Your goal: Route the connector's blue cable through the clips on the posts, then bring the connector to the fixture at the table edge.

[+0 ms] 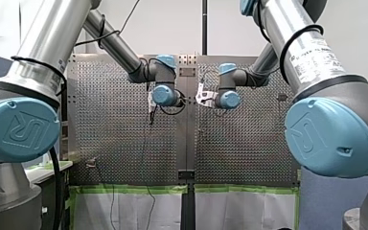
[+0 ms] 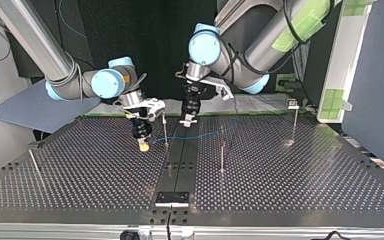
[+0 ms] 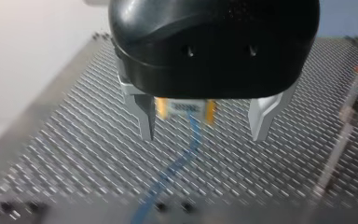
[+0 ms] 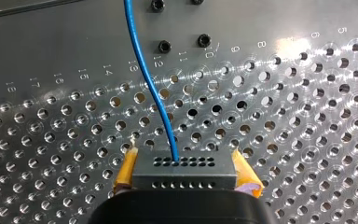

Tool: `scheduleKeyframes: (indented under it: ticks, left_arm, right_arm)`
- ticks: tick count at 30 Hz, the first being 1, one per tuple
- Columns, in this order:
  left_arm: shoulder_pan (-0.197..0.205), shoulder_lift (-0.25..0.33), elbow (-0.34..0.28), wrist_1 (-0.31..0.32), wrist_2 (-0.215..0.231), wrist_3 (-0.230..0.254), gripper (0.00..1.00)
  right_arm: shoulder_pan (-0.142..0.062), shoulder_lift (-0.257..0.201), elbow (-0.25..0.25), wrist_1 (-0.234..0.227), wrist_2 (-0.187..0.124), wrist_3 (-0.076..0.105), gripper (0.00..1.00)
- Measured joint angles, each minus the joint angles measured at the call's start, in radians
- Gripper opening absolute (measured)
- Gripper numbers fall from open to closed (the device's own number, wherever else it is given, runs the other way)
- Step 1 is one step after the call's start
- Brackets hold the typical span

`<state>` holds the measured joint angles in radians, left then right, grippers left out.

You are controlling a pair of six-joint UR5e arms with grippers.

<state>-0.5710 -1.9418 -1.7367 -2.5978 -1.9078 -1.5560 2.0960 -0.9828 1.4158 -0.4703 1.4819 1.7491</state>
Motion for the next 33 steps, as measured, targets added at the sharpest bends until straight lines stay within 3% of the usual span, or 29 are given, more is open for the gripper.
scheduleKeyframes:
  ticks: [10,33]
  left_arm:
    - [0.019,-0.016,0.001,-0.009,-0.093,0.008,1.0]
    - [0.008,-0.016,0.008,0.068,-0.281,0.053,1.0]
  right_arm:
    - [0.001,0.0,0.002,0.004,0.0,-0.001,0.0]
    - [-0.004,0.0,0.002,-0.015,0.0,-0.002,0.0]
